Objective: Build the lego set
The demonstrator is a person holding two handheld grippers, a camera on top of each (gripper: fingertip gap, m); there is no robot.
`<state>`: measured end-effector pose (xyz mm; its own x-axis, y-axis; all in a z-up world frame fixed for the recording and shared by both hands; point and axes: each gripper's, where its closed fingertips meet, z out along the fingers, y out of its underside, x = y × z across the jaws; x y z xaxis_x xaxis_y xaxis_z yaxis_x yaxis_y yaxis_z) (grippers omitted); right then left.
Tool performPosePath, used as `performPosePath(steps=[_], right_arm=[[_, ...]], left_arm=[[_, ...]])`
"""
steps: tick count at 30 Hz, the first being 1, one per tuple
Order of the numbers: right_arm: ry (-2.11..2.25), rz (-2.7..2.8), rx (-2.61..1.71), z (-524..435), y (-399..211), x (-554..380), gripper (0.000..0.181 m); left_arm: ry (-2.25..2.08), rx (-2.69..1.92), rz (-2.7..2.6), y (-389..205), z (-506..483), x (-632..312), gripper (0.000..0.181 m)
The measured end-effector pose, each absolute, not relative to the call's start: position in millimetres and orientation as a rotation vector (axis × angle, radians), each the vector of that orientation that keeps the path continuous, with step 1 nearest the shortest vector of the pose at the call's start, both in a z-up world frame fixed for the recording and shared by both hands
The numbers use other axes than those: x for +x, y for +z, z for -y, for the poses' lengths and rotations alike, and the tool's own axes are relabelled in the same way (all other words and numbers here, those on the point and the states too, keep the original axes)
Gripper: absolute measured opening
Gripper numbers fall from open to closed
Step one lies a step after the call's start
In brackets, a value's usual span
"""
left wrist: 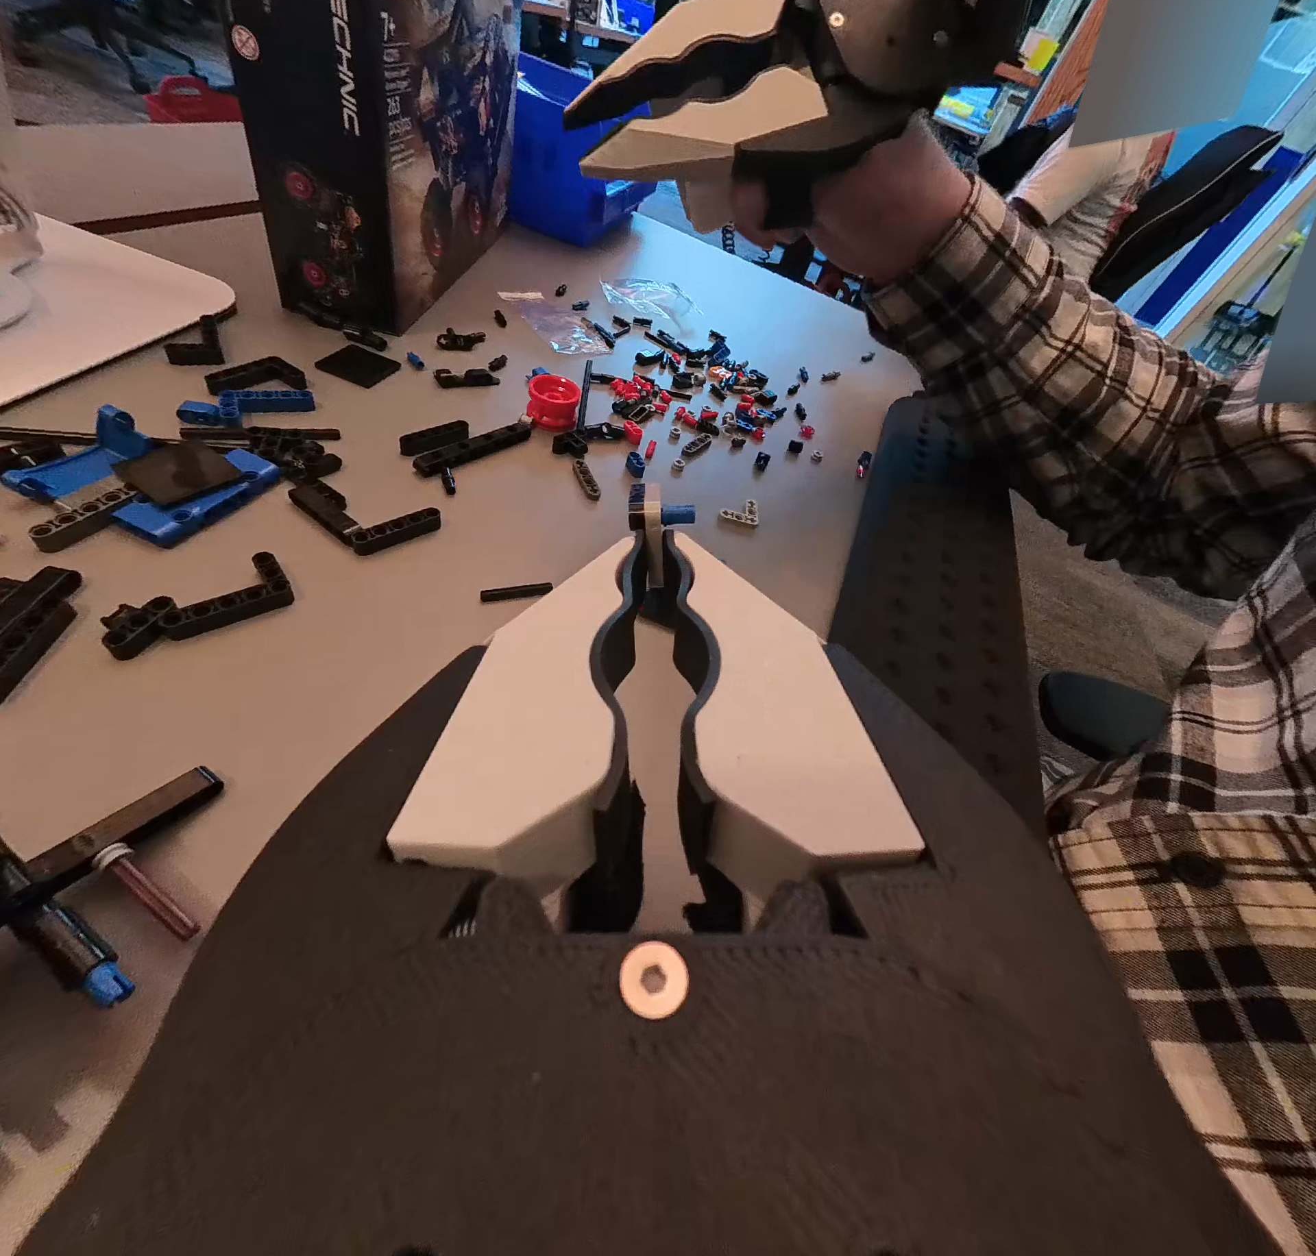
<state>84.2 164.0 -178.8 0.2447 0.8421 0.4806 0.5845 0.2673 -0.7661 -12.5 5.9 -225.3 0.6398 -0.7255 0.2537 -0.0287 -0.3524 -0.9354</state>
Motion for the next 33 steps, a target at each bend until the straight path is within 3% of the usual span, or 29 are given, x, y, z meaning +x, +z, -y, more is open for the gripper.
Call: performPosePath(steps=[20,33], right_arm=[[0.298,1.502,-1.759,-210.1,-237.5,108.1,0.018],[0.331,1.608,-2.013,-184.7,-280.0,186.7,0.012]], left_arm=[[-0.833,-1.812,-0.578,-227.4,-9.9,-15.3,0.002],[-0.838,-1.821,-0.571,-228.8,-11.0,-15.5,0.002]])
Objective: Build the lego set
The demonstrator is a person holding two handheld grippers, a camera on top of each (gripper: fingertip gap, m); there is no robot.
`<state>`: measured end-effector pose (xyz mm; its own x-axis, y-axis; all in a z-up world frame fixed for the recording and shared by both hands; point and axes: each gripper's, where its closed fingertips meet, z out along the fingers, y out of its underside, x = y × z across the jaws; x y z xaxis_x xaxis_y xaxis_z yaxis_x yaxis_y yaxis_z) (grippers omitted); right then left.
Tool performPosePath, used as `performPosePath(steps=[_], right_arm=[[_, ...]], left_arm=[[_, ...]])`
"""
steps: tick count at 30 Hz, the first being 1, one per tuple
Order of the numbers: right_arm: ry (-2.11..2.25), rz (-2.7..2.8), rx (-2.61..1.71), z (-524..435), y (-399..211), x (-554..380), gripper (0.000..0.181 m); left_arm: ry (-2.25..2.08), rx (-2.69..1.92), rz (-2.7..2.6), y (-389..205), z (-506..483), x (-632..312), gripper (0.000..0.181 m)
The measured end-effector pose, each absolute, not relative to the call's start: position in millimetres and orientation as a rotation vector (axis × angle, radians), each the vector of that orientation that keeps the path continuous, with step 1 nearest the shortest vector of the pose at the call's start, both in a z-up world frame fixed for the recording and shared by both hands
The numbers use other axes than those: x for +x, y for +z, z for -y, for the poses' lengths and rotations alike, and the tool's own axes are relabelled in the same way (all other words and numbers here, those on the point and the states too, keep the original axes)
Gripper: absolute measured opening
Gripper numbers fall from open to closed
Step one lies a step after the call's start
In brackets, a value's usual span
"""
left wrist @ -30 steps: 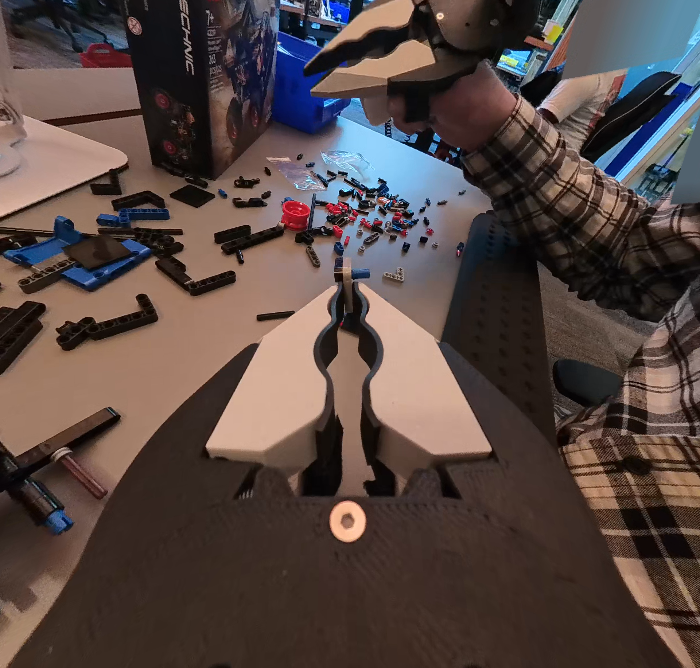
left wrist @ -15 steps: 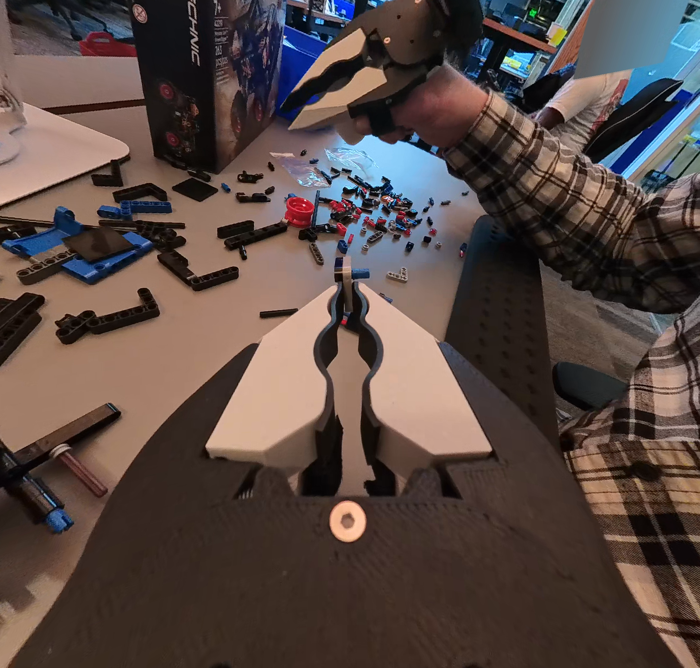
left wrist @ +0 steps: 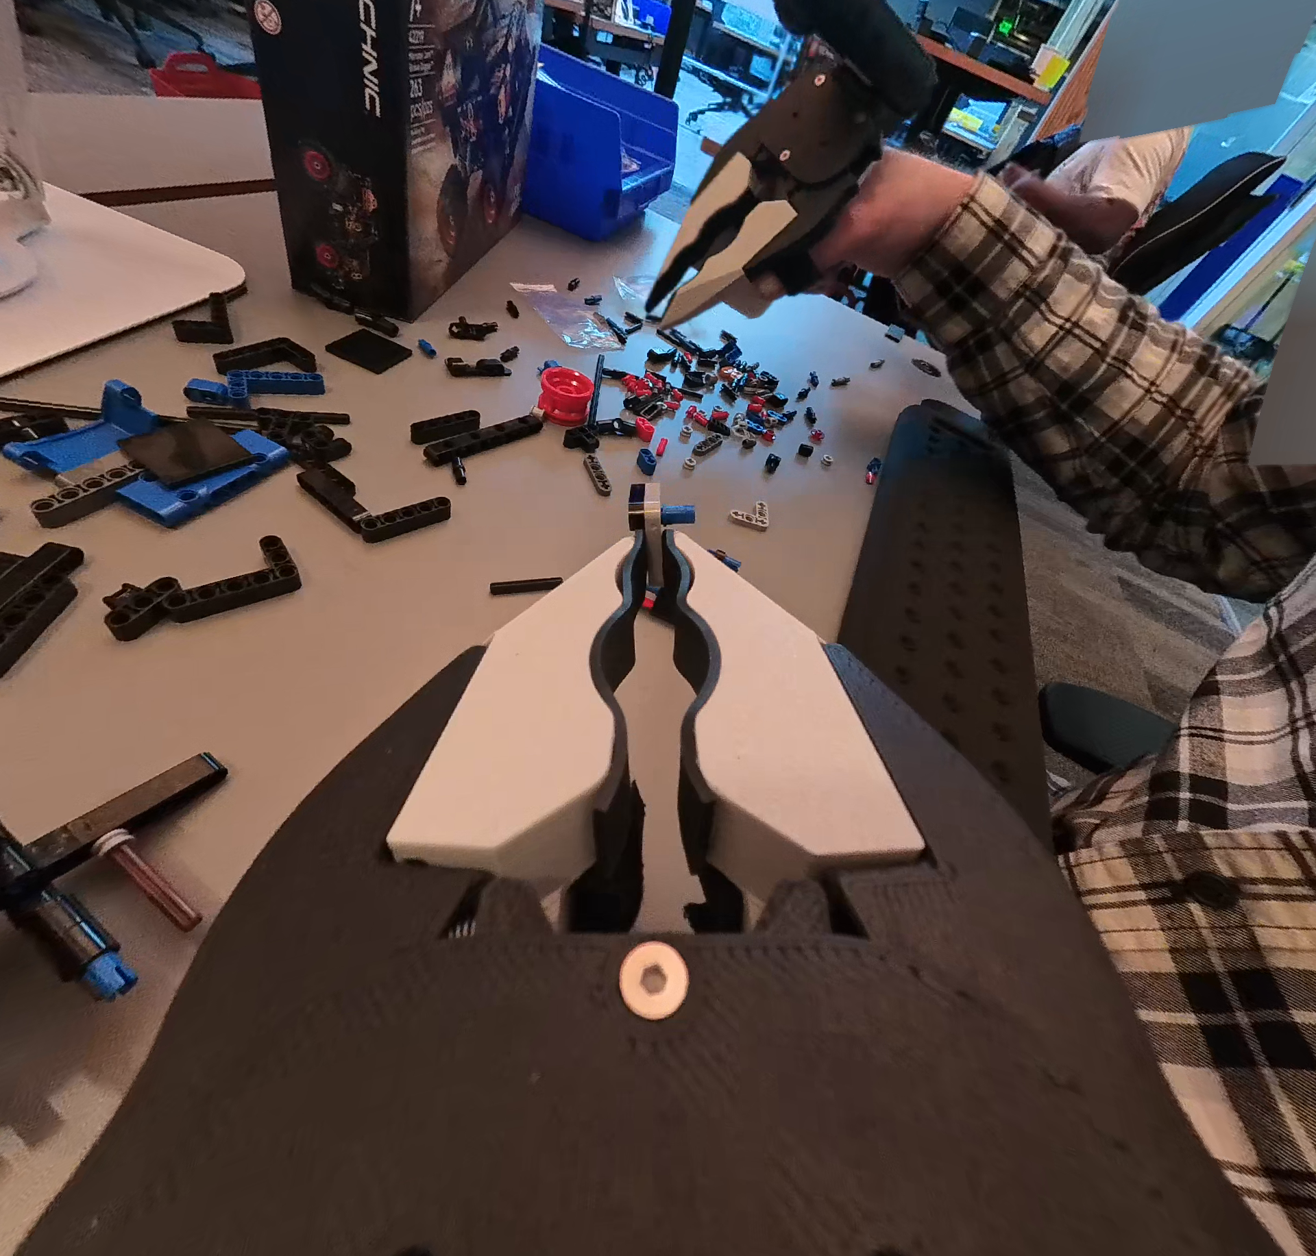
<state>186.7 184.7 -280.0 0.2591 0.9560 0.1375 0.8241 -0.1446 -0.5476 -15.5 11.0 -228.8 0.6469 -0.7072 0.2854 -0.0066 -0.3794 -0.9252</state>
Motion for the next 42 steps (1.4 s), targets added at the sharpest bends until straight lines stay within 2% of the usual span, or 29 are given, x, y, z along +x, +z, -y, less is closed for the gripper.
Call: performPosePath(steps=[10,25,42], right_arm=[[0.372,1.567,-2.068,-159.1,-307.0,193.5,0.016],[0.26,1.368,-2.086,-211.6,-280.5,227.2,0.019],[0.403,1.537,-1.872,-150.3,-259.5,159.6,0.018]], left_arm=[[-0.822,-1.845,-0.58,-234.0,-13.2,-14.0,0.002],[-0.813,-1.856,-0.581,-236.3,-14.2,-14.4,0.002],[-0.805,-1.873,-0.581,-239.9,-14.8,-15.0,0.002]])
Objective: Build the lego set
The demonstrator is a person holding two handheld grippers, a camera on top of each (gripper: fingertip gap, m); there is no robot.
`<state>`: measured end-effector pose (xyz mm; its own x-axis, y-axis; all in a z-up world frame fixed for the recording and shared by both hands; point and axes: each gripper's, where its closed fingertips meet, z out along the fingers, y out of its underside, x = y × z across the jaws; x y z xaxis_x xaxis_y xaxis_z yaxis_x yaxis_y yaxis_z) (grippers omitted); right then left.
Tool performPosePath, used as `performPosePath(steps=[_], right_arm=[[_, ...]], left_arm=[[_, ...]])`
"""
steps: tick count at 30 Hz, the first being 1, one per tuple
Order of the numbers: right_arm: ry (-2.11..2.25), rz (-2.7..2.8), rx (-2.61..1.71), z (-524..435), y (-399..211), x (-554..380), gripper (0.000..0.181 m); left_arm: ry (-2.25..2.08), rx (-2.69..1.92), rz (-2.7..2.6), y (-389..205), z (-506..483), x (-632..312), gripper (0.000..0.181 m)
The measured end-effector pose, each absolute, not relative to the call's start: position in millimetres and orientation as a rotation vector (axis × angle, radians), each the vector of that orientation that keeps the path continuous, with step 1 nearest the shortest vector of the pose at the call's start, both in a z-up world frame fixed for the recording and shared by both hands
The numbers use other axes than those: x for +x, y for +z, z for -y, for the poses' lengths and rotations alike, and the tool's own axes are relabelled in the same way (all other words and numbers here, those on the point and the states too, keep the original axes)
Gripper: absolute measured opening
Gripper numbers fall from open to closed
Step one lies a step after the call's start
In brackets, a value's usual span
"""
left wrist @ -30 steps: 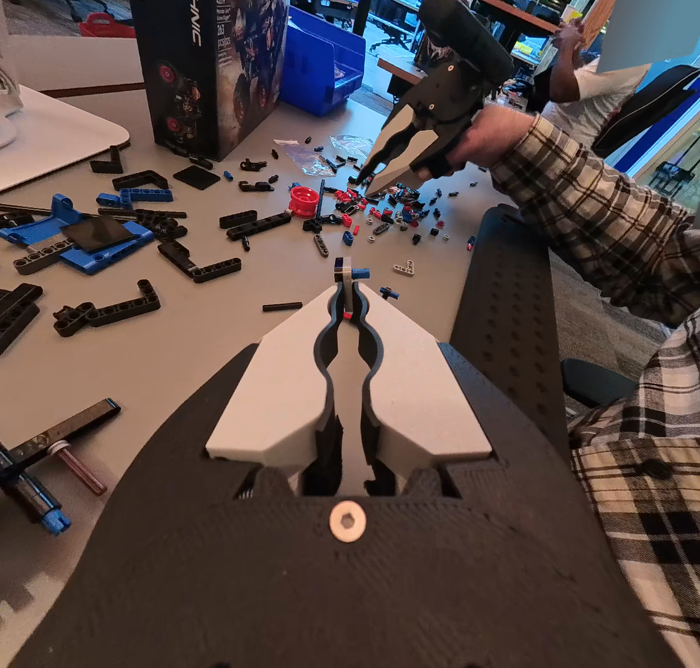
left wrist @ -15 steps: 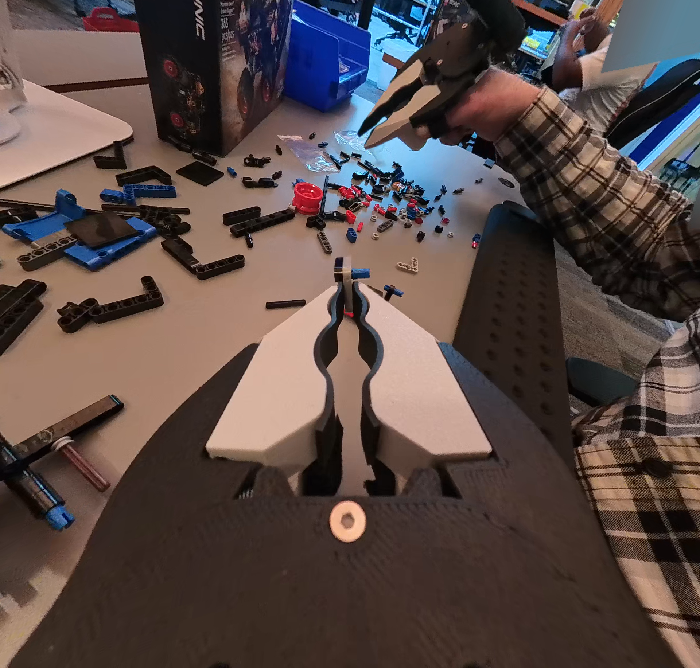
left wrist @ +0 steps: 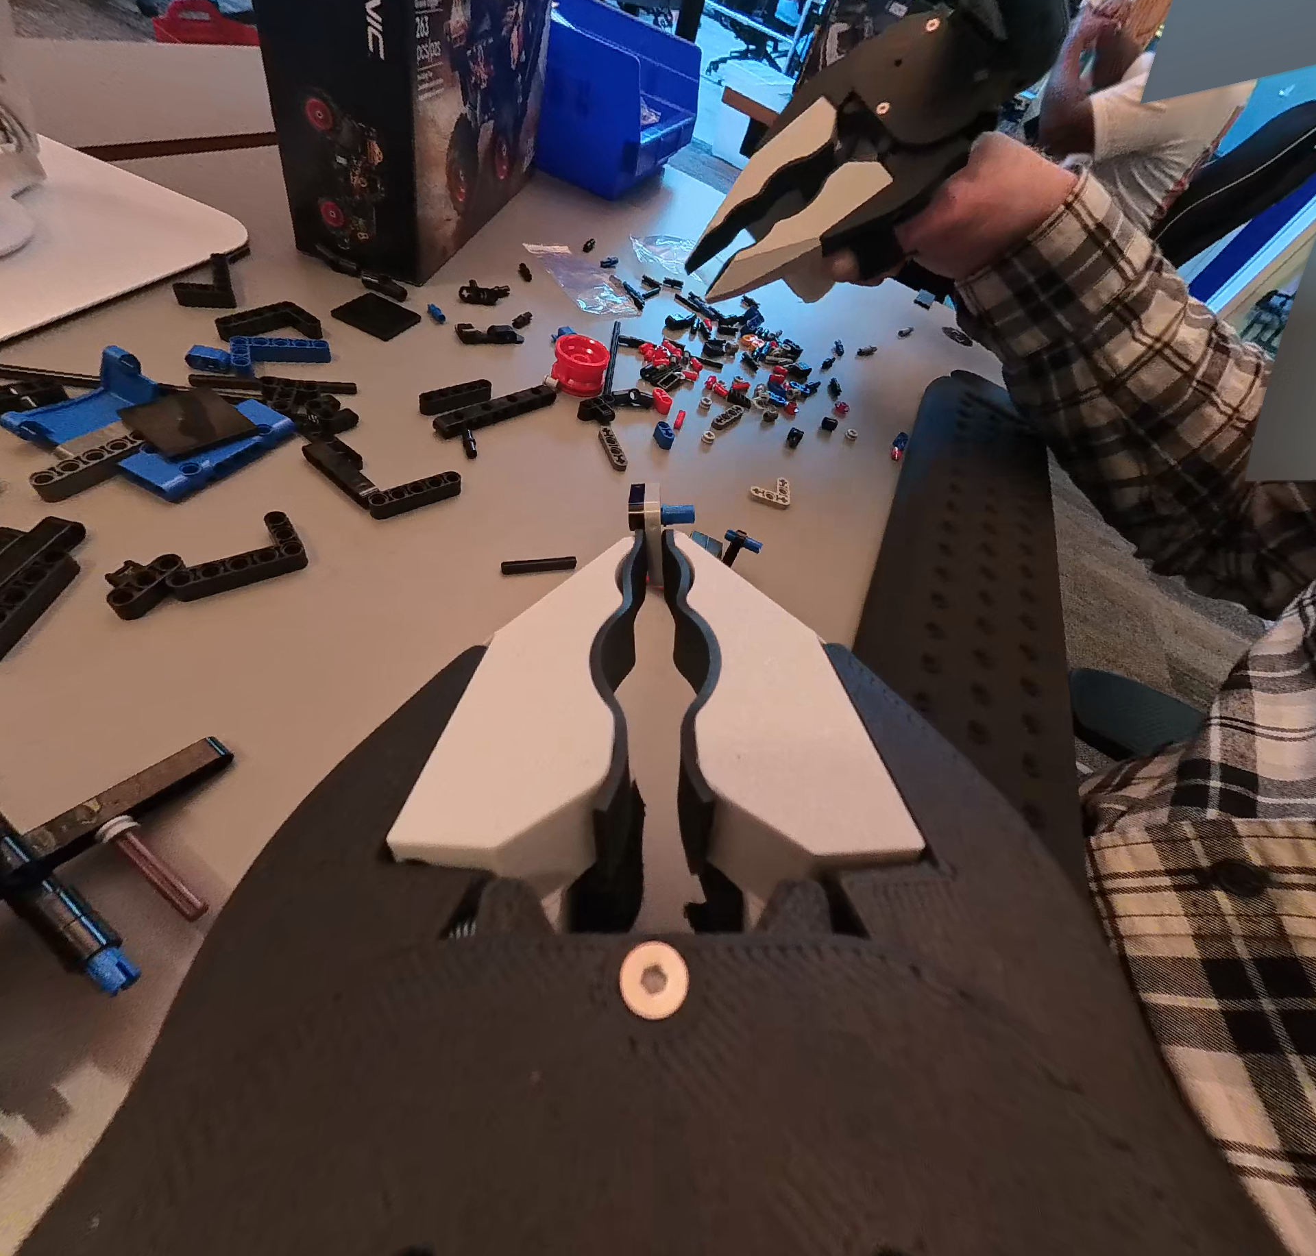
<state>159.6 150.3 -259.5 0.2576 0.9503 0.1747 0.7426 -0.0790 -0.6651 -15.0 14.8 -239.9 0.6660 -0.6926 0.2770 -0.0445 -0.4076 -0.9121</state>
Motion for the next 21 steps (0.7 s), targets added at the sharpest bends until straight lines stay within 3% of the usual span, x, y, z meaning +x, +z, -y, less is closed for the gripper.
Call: performPosePath(steps=[21], right_arm=[[0.599,2.002,-1.667,-86.8,-276.9,-5.9,0.02]], left_arm=[[-0.694,-1.849,-0.756,-241.8,-1.9,1.4,0.002]])
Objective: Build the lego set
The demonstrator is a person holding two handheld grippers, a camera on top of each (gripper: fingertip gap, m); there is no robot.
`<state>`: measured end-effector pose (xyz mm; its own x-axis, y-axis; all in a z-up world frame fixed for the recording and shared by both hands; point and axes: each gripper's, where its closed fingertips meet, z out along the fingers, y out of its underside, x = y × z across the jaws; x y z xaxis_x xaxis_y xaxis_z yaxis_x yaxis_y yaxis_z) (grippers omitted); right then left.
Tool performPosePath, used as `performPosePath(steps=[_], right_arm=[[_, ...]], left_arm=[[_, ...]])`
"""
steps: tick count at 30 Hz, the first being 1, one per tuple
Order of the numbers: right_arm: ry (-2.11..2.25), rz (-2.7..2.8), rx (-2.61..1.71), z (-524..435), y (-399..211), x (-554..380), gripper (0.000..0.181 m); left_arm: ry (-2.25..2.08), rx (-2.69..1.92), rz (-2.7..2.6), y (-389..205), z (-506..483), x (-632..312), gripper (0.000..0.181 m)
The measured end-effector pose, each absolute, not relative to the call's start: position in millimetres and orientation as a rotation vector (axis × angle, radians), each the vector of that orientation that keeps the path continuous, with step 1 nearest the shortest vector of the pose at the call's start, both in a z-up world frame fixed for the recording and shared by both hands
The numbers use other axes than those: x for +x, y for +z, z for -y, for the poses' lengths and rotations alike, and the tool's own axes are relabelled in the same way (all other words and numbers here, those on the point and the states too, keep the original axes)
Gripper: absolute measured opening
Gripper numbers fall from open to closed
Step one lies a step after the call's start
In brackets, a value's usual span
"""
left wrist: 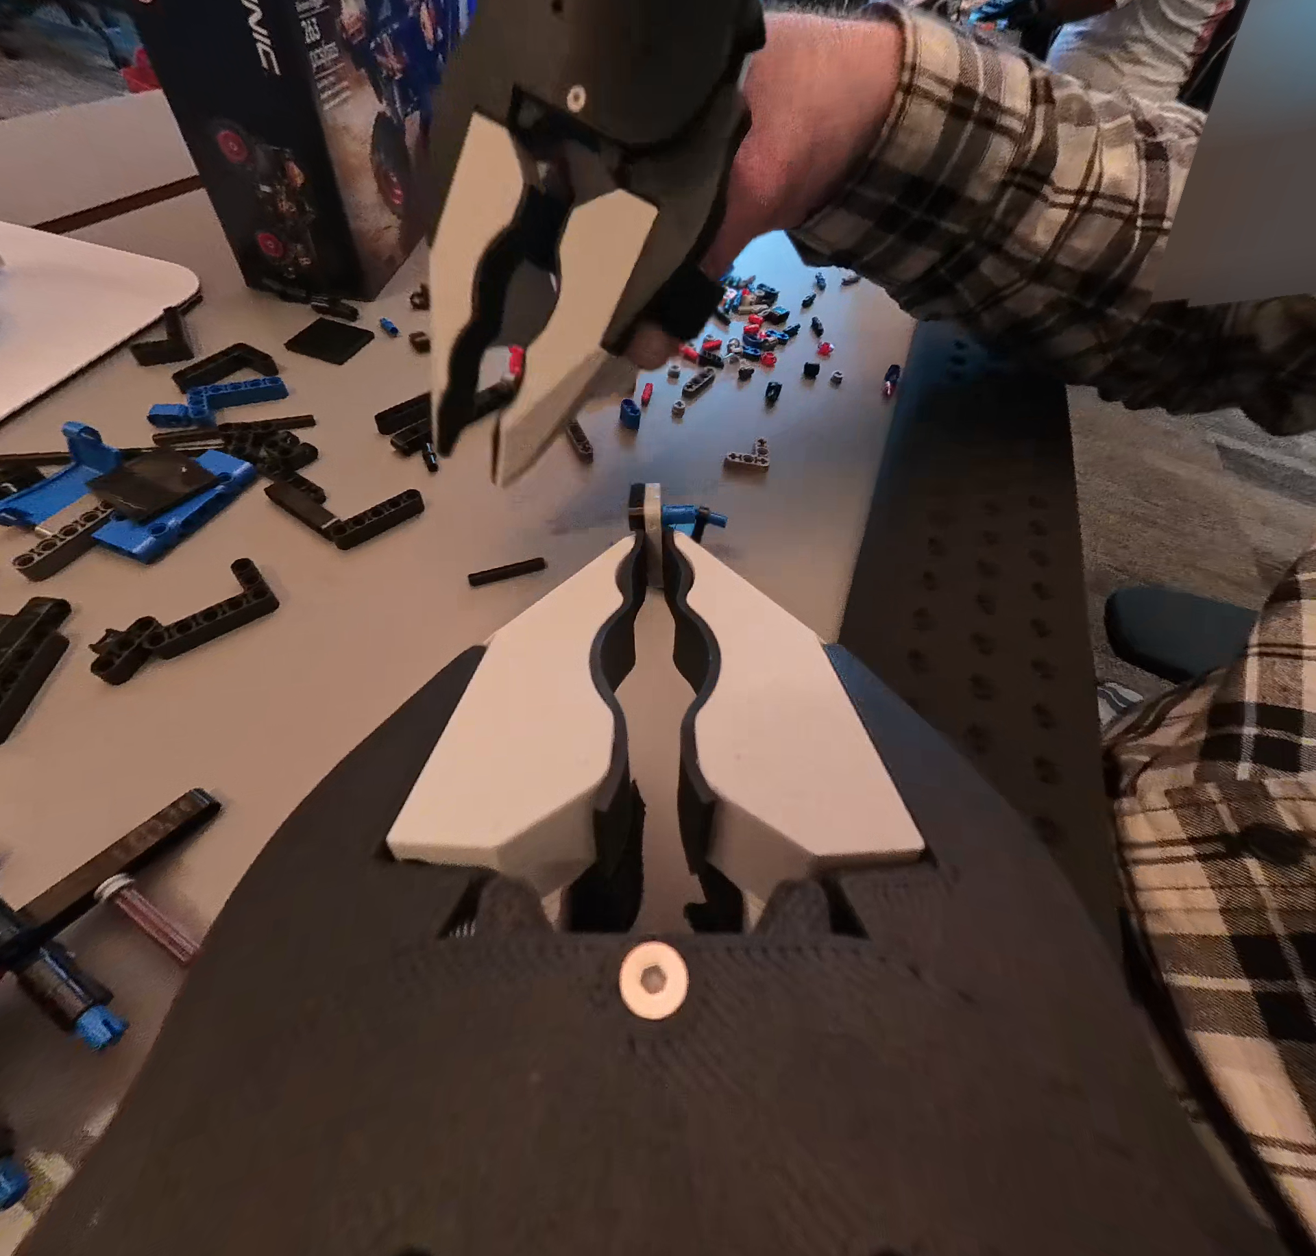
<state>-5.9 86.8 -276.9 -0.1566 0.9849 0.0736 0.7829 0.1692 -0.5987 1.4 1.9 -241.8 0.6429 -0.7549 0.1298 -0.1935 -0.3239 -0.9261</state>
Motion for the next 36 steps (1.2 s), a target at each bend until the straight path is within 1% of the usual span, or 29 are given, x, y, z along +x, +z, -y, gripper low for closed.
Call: performPosePath(steps=[7,10,11,17,24,36], right_arm=[[0.58,2.033,-1.806,-66.6,-314.4,-6.2,0.016],[0.612,1.981,-1.829,-63.9,-315.8,-10.5,0.002],[0.615,1.971,-1.826,-63.5,-315.7,-11.3,0.001],[0.656,1.912,-1.781,-62.2,-311.8,-13.1,0.001],[0.724,1.781,-1.716,-68.2,-286.3,-8.8,0.001],[0.741,1.754,-1.677,-68.0,-284.2,-3.5,0.001]], left_arm=[[-0.71,-1.866,-0.682,-239.6,-6.2,-7.0,0.002],[-0.736,-1.876,-0.627,-239.5,-10.0,-12.6,0.002],[-0.748,-1.878,-0.607,-239.1,-11.3,-14.6,0.002],[-0.731,-1.913,-0.573,-245.0,-17.0,-19.9,0.002],[-0.666,-1.986,-0.564,-259.1,-25.4,-24.6,0.002],[-0.576,-2.103,-0.614,-285.3,-32.5,-24.7,0.002]])
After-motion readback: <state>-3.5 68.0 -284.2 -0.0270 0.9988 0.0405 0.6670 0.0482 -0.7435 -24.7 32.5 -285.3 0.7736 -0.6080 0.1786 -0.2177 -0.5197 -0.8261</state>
